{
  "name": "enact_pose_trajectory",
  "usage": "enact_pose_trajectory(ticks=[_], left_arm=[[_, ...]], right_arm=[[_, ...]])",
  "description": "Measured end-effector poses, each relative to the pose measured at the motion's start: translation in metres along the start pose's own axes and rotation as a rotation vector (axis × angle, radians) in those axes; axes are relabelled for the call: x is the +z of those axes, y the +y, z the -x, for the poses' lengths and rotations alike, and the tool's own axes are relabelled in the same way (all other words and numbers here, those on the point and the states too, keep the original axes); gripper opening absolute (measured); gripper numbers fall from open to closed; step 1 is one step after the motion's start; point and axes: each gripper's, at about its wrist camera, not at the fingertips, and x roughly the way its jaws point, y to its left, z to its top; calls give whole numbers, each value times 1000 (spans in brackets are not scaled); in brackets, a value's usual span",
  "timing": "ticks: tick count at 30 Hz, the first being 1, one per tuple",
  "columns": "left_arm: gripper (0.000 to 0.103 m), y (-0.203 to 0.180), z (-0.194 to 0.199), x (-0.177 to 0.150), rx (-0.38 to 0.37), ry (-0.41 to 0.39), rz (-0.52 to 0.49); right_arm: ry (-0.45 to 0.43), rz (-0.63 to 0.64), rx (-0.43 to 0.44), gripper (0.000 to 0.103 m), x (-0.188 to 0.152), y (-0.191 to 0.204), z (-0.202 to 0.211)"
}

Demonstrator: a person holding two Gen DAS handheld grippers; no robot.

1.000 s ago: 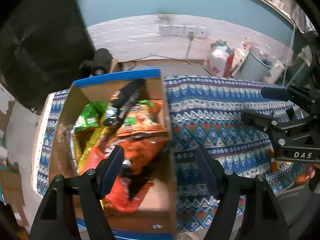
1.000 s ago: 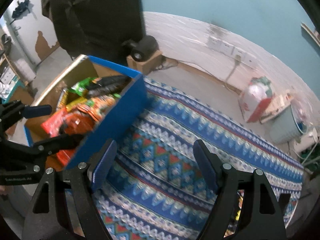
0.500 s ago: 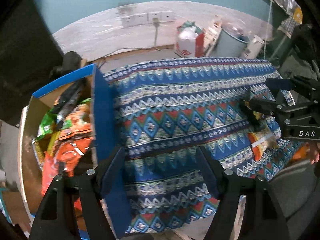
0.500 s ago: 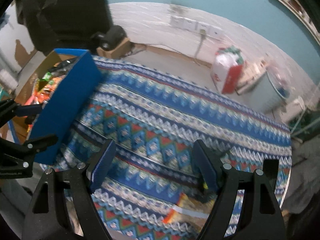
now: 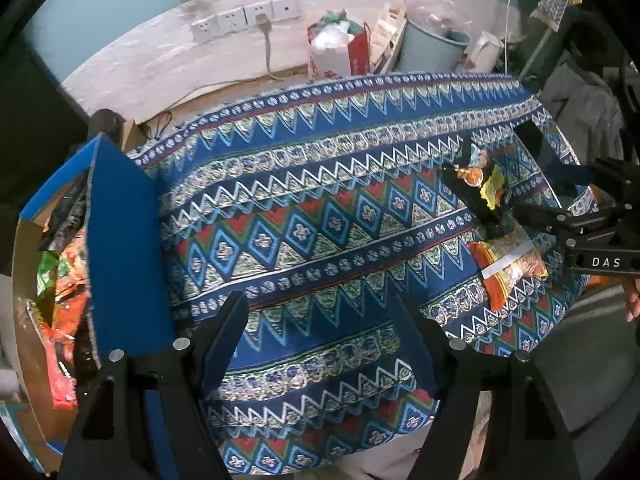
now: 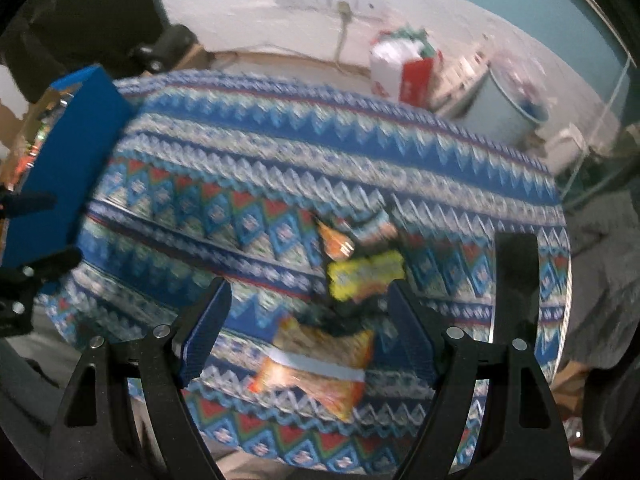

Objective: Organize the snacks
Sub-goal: 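Move both grippers from the box back to the remaining snack bags, then grasp strapped beige snack pack with left gripper while right gripper grasps black-yellow bag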

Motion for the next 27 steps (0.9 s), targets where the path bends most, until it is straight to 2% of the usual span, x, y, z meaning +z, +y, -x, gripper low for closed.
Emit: enact_pose_trajectory(ticks=[7,11,15,22,27], left_arm=[[75,-17,-15,4,-15,27,-19],[75,-28,-22,7,-34,49,-21],[75,-36,-26,8,-42,62,-31],[75,-41,-27,4,-32,66,-51],[75,-31,-30,2,-28,76,-25]], right_arm=[[86,-83,-111,79,-26,-50,-15],[122,-121,-141,79,-39,-71,-21],[197,-111,-161,79,-55,-77,-35],[219,-81,-100,79,-56,-57,-49],[205,-76,-19,79,-49,-33,-55]])
